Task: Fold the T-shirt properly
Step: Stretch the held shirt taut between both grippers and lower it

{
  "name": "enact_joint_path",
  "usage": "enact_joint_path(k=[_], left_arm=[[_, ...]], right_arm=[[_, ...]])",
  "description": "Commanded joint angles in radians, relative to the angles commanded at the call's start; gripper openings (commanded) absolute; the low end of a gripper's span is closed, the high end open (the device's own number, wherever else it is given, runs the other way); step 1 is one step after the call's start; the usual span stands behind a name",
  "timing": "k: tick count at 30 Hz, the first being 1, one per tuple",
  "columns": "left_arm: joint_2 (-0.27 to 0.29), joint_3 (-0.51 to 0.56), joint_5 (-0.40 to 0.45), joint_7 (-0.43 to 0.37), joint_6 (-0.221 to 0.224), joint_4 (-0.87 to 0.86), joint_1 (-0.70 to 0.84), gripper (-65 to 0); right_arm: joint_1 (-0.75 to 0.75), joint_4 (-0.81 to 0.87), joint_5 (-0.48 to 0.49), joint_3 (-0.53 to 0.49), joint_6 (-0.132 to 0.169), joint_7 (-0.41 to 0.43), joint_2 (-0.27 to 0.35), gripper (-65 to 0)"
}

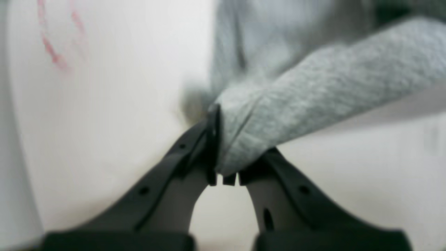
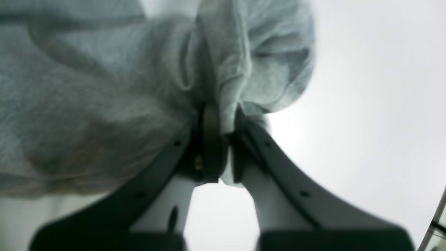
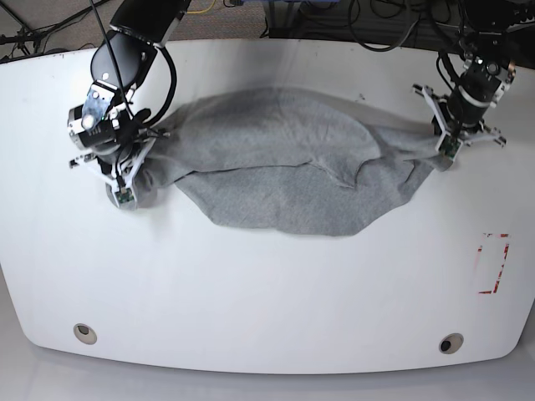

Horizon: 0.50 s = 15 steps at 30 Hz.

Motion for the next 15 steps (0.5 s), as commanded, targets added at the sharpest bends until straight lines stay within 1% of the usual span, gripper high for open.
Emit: enact_joint_path(k=[2, 4, 7, 9, 11, 15], left_arm=[[0.009, 0.002, 0.002, 0.002, 0.000, 0.000, -0.051, -65.0], [0.011, 0.002, 0.002, 0.021, 0.000, 0.000, -0.109, -65.0], [0.011, 0.002, 0.002, 0.087, 0.000, 0.000, -0.198, -65.0], [0.011, 0.002, 0.002, 0.143, 0.000, -0.005, -0.288, -65.0], [0.011, 0.002, 0.002, 0.176, 0.000, -0.008, -0.351, -65.0], [0.011, 0.002, 0.002, 0.232, 0.000, -0.008, -0.459, -65.0]], right_arm=[[0.054, -0.034, 0.000, 0.000, 0.000, 0.000, 0.009, -65.0], [0.106, -0.071, 0.005, 0.000, 0.000, 0.000, 0.020, -65.0], [0.186, -0.120, 0.005, -0.002, 0.000, 0.000, 0.029, -65.0], [0.253, -0.169, 0.005, -0.002, 0.002, 0.002, 0.031, -65.0], [0.307, -0.196, 0.005, -0.002, 0.002, 0.002, 0.043, -65.0], [0.405, -0.233, 0.005, 0.000, 0.002, 0.002, 0.046, -65.0]])
